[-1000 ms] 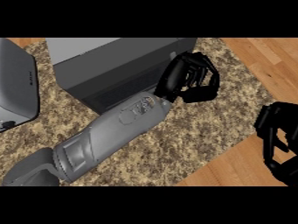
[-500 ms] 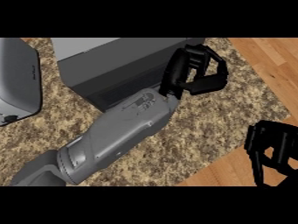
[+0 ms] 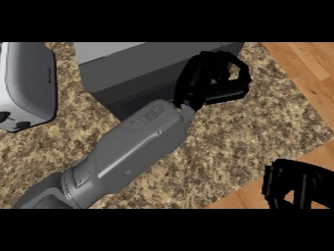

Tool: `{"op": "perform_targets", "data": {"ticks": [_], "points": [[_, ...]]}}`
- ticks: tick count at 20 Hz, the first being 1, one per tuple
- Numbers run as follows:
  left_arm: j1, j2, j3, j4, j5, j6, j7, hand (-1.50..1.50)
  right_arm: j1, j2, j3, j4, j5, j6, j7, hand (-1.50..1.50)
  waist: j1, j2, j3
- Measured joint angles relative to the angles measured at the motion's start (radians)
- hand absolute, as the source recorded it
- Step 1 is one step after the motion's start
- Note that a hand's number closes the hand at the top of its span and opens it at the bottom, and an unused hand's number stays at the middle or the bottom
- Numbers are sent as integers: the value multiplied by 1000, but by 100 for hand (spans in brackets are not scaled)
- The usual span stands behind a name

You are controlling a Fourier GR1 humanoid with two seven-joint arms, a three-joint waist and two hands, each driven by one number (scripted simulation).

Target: Pick up the milk, place it into the microwave and close the microwave

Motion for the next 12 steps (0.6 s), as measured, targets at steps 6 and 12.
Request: {"op": "perform_targets", "data": {"ticks": [6, 12], "points": [[-6, 0, -22, 23, 28, -102, -19, 150, 55, 29, 33, -58, 16, -39, 1, 150, 26, -5, 2], [-13, 0, -45, 45, 45, -192, -37, 150, 103, 56, 67, -115, 45, -85, 13, 150, 52, -9, 2]]}}
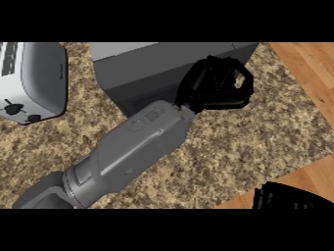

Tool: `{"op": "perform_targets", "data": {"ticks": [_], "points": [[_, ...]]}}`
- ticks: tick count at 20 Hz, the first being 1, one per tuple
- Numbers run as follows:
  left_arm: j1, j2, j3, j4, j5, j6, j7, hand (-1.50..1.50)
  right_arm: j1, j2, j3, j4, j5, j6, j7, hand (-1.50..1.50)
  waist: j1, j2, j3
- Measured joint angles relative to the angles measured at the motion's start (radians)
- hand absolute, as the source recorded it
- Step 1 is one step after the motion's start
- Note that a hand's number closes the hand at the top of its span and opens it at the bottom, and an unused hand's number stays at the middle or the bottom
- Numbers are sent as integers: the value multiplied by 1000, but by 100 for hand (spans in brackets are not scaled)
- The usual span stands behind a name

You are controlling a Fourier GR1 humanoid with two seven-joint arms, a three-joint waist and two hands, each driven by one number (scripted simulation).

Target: Pick up the milk, place it into the microwave and close the microwave

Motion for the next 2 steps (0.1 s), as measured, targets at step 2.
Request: {"op": "perform_targets", "data": {"ticks": [2], "points": [[-3, 0, -8, 7, 5, -26, -3, 150, 15, 9, 13, -21, 12, -16, 4, 150, 8, -2, 0]]}}
